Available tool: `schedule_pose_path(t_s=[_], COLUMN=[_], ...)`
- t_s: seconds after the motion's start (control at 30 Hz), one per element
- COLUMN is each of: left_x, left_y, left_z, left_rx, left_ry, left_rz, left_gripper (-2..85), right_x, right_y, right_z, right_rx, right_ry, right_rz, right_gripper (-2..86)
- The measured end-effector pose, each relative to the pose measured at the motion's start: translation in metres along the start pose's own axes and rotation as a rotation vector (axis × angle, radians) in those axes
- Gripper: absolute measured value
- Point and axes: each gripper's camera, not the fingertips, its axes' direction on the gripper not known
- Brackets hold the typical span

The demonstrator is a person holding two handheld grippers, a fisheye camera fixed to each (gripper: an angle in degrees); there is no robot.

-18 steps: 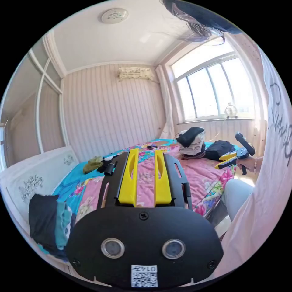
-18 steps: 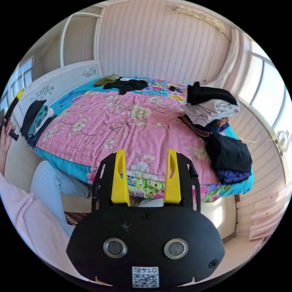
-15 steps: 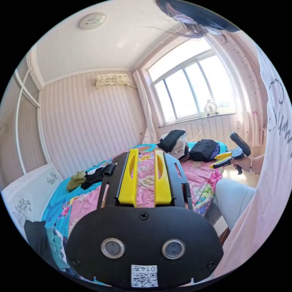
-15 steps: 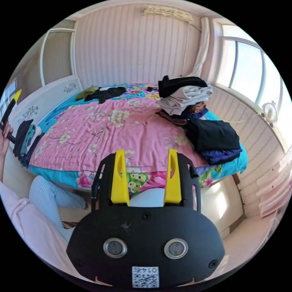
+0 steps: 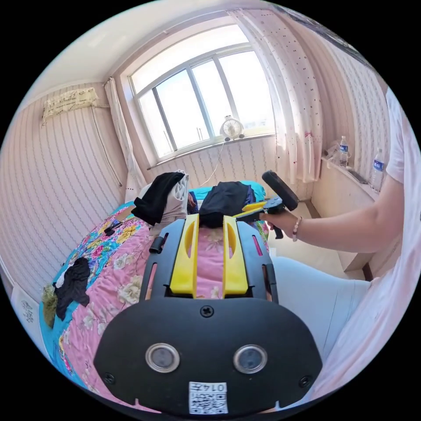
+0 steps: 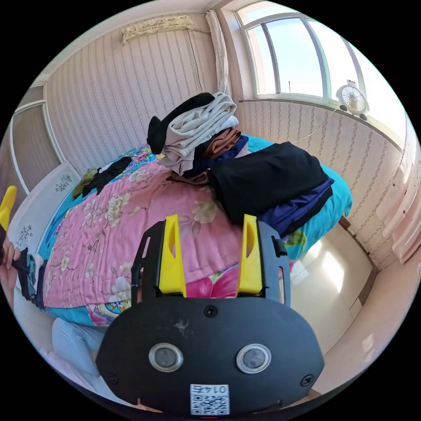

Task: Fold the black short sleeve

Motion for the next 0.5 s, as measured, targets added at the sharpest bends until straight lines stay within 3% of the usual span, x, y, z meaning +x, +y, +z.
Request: schedule_pose_path(t_s=[0.2, 0.3, 0.37, 0.5], left_x=[-0.023, -0.033, -0.041, -0.052], left_y=[-0.029, -0.044, -0.053, -0.079], left_z=[0.112, 0.168, 0.204, 0.281], left_rx=[-0.145, -0.204, -0.239, -0.294], left_ry=[0.066, 0.093, 0.121, 0.179], left_rz=[-0.063, -0.074, -0.116, -0.195], left_gripper=[11.6, 11.7, 11.8, 12.2], right_x=[0.055, 0.114, 0.156, 0.213], right_y=[-0.050, -0.049, -0.033, 0.006], right_z=[0.066, 0.079, 0.051, 0.021], right_rx=[-0.047, -0.128, -0.022, 0.053], right_ry=[0.196, 0.015, -0.097, -0.057], right_rz=[-0.044, 0.057, 0.142, 0.214], right_gripper=[16.5, 14.3, 4.4, 2.7])
